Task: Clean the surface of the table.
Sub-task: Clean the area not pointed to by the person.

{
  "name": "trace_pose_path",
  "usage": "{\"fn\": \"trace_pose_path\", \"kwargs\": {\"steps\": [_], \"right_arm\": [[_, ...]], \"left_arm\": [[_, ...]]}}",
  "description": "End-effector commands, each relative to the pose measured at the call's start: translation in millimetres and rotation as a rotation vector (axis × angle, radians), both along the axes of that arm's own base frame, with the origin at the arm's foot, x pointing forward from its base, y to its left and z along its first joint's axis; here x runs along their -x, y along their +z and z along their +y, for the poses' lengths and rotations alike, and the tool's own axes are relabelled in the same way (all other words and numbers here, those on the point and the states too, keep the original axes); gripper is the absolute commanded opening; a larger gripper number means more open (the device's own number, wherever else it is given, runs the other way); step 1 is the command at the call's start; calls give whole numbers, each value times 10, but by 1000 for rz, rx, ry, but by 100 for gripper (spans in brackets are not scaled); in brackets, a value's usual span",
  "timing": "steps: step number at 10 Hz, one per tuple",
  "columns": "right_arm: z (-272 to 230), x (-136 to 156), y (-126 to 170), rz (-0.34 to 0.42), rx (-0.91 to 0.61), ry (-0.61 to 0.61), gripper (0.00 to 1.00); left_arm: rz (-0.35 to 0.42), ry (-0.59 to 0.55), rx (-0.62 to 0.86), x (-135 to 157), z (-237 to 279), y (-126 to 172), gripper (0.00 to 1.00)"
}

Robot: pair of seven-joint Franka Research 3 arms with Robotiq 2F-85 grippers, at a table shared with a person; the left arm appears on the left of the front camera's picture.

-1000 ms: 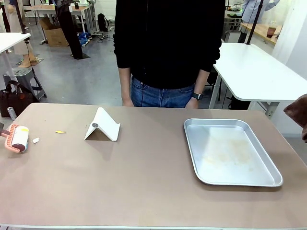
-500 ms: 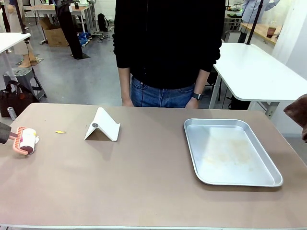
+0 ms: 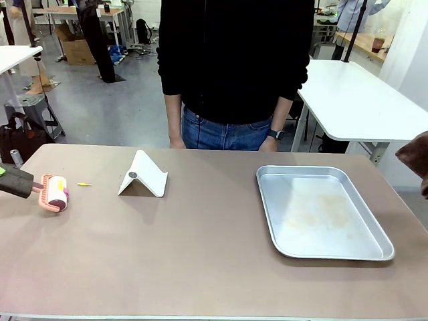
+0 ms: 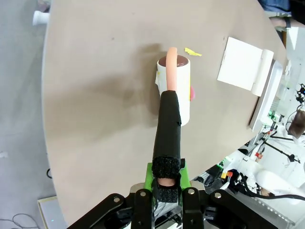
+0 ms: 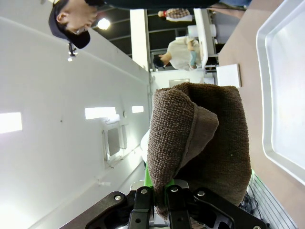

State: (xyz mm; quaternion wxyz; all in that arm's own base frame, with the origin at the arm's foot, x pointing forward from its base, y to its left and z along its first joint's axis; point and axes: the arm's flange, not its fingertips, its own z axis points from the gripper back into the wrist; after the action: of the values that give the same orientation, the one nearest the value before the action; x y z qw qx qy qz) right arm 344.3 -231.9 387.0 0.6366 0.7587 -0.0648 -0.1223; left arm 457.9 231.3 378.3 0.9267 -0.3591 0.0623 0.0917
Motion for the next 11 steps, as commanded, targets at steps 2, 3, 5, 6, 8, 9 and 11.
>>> {"fn": "trace_pose_path", "kwargs": {"steps": [2,3,5,6,8,9,11], "right_arm": [[-9,10,39,-8,-13,5,0],[-9,10,39,-8,-13,5,0],[-9,10,39,-8,-13,5,0],[-9,10,39,-8,-13,5,0],[-9,10,39,-8,-13,5,0],[-9,10,39,-8,-13,5,0],[-9,10,39,-8,-13,5,0]], "left_arm": [[7,-49,20,-132,-309,-52,3],[-6,-72,23,-158,-411,-26,3],[-3,-106,18,-221,-548,-33,3],[2,-113,20,-263,-594,-40,3],[8,-135,40,-347,-687,-21,3],[8,-137,65,-387,-716,7,3],[-5,-141,94,-489,-775,85,3]]}}
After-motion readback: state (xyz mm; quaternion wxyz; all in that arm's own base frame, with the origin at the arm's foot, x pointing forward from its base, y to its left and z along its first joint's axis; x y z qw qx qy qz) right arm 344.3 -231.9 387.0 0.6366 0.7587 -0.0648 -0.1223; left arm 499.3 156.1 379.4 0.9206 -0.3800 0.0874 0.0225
